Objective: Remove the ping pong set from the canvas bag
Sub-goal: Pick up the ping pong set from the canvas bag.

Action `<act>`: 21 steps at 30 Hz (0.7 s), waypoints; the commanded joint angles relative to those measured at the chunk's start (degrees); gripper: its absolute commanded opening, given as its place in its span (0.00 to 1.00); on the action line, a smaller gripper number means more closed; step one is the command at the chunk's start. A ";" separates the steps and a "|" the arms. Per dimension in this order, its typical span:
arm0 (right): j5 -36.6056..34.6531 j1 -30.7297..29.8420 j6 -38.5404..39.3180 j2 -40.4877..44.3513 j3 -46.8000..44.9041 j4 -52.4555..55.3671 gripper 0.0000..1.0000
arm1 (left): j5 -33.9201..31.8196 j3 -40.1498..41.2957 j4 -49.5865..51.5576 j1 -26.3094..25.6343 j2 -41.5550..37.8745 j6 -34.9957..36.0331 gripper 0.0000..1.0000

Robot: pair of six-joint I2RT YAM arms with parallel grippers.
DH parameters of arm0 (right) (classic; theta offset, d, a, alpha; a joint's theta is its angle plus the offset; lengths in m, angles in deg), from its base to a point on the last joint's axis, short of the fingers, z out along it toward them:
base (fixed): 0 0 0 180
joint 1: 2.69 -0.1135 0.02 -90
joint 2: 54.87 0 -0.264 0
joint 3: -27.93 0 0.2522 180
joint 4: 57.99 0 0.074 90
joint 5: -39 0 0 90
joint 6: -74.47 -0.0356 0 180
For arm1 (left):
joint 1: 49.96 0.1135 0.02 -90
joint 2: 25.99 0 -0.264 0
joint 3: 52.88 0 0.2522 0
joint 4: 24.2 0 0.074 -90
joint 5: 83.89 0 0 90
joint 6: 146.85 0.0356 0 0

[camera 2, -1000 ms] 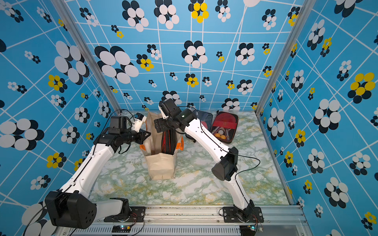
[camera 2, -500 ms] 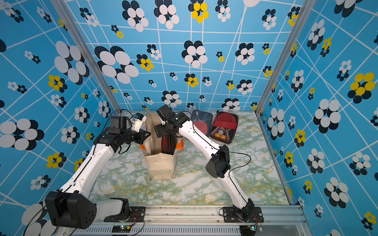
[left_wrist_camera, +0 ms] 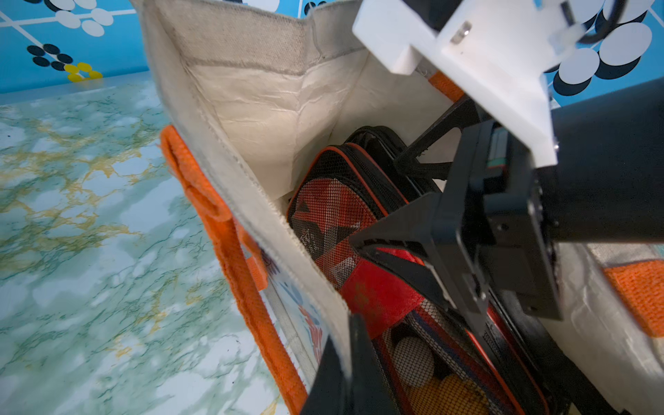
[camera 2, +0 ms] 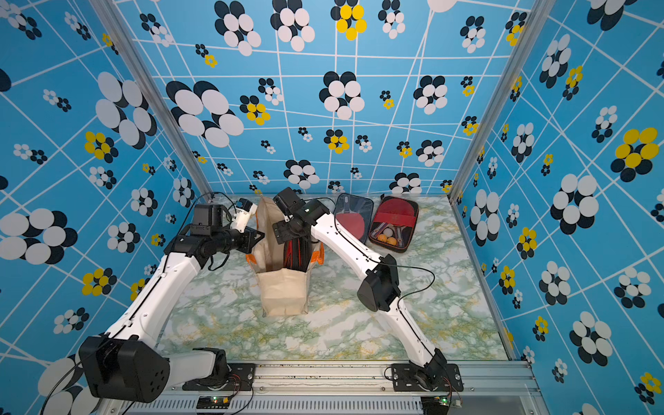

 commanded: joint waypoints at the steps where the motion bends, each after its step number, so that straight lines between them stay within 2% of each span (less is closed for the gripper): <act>1: -2.02 -0.31 -1.27 -2.64 1.01 3.77 0.85 | -0.64 -0.12 0.18 -0.43 0.93 1.20 0.00; 9: 0.69 -0.92 -1.64 -3.12 0.53 2.88 0.84 | -0.82 -0.11 -0.02 -0.43 1.18 0.98 0.00; 21: 2.13 -5.68 -1.55 -3.20 0.55 3.30 0.73 | -1.82 -0.31 0.10 -0.43 1.66 0.88 0.00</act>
